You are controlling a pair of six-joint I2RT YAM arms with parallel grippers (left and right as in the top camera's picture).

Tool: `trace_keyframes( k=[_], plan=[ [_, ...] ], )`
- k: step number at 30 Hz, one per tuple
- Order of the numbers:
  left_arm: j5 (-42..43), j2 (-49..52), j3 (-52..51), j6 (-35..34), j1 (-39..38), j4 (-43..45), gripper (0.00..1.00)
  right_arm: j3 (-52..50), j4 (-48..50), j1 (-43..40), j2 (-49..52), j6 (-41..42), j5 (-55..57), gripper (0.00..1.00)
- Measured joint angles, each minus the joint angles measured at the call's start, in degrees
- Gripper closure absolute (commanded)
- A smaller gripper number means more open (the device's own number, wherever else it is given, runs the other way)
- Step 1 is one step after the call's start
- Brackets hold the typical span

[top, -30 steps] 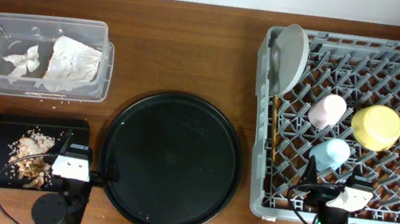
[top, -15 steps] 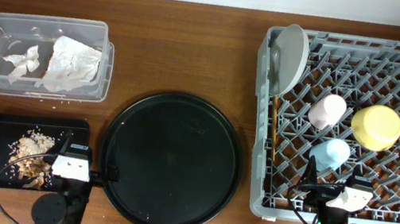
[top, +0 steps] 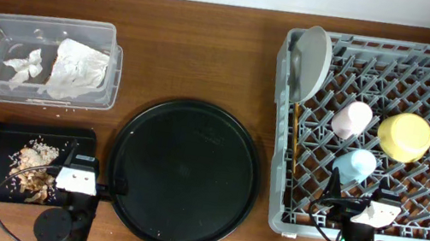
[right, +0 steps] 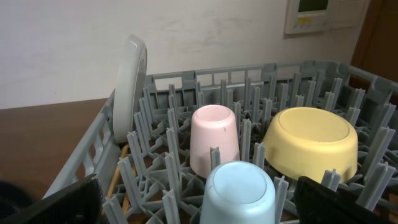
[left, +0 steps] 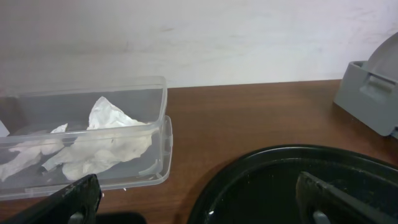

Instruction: Sort waste into correct bins and load items into the dishwasher rack

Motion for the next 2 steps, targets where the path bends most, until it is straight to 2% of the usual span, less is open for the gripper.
trace_keyframes(
  k=[2],
  plan=[
    [-0.02,0.0,0.0,-0.02,0.0,0.0,0.01,0.0,0.02,0.0,0.0,0.0,0.0,0.01]
  ],
)
